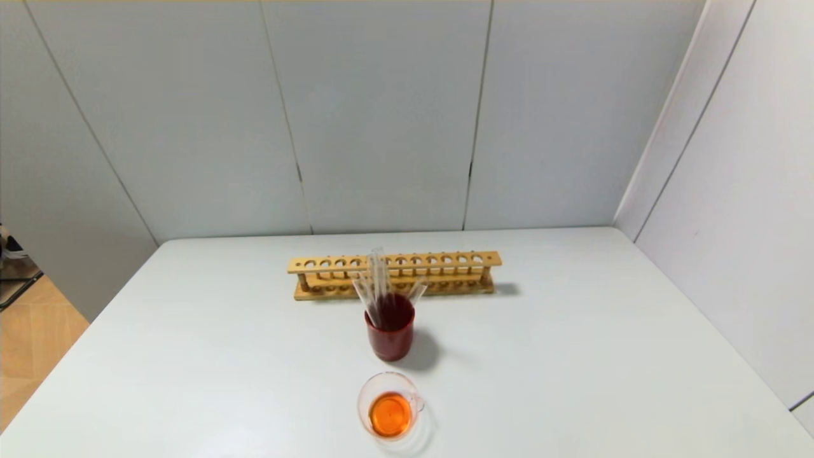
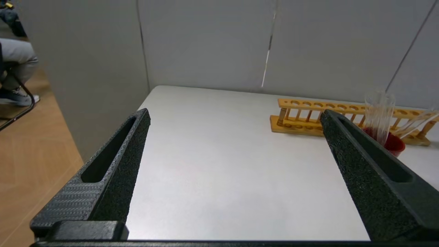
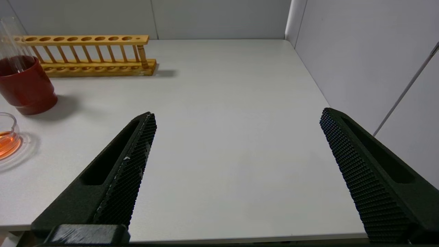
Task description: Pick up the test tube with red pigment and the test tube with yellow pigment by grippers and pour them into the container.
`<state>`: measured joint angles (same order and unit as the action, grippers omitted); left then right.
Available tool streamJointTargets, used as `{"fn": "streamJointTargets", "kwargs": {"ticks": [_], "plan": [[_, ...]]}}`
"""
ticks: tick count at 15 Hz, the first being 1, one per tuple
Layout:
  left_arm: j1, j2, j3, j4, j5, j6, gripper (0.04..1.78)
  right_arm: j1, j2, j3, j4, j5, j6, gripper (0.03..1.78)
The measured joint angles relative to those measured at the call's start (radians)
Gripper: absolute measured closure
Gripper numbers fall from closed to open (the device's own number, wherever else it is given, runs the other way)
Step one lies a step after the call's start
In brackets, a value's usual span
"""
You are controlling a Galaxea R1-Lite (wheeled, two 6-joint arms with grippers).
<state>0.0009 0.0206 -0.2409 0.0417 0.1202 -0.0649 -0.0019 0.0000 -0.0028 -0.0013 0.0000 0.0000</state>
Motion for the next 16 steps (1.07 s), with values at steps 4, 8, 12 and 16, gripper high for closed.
{"fn": "streamJointTargets", "kwargs": {"ticks": [4,8,12,16], "plan": [[0.0,-0.02,0.21,-0.167,-0.045,0.044,0.07,0.0,0.0,0.0,0.0,0.0,0.0,0.07],[0.0,-0.023,0.237,-0.059,-0.124,0.116,0.07,-0.001,0.0,0.0,0.0,0.0,0.0,0.07],[0.0,-0.023,0.226,-0.016,-0.129,0.09,0.07,0.0,0.0,0.0,0.0,0.0,0.0,0.07],[0.0,-0.023,0.227,-0.02,-0.124,0.053,0.07,0.0,0.0,0.0,0.0,0.0,0.0,0.07]]}}
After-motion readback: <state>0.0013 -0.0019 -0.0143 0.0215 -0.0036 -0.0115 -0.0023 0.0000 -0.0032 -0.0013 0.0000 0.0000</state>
